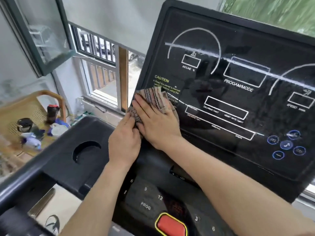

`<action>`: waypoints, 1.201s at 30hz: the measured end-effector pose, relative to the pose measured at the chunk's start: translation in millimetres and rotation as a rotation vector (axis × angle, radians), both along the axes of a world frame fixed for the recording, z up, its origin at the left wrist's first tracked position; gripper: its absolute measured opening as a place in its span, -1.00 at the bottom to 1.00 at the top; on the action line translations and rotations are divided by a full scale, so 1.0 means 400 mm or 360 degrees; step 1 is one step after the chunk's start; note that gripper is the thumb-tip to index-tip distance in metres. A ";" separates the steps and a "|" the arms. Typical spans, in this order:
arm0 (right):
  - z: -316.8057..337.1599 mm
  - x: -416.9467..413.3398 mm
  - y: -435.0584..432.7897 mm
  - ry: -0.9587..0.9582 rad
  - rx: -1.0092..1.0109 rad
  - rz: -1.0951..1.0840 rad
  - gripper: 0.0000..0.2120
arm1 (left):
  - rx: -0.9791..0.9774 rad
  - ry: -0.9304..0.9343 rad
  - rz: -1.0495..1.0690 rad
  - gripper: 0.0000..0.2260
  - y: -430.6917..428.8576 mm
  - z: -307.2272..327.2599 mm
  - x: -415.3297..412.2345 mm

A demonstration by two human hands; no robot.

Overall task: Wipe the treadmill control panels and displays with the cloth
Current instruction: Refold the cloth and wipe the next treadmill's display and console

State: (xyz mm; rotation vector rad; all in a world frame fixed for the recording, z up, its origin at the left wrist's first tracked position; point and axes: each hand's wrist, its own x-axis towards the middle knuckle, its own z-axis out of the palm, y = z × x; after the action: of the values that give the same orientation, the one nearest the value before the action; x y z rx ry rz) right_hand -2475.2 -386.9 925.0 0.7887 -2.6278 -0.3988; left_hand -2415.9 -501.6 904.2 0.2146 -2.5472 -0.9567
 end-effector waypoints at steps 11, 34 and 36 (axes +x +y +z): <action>0.030 0.197 0.356 0.0116 -0.0098 -0.0276 -0.40 | -0.0255 0.0366 -0.0679 -0.58 0.240 -0.068 0.090; 0.045 -0.034 -0.251 -0.0259 0.1108 0.0425 -0.63 | 0.0276 -0.0643 -0.0103 -0.74 -0.216 -0.123 -0.016; -0.010 -0.009 -0.254 -0.0258 0.0999 0.0488 -0.63 | 0.0396 -0.0700 -0.0169 -0.76 -0.247 -0.125 0.009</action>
State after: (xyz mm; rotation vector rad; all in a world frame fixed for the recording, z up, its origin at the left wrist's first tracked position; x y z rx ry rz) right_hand -2478.7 -488.5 920.9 1.4442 -2.4661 -1.1352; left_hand -2412.2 -600.6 854.0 0.4037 -2.8460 -1.4016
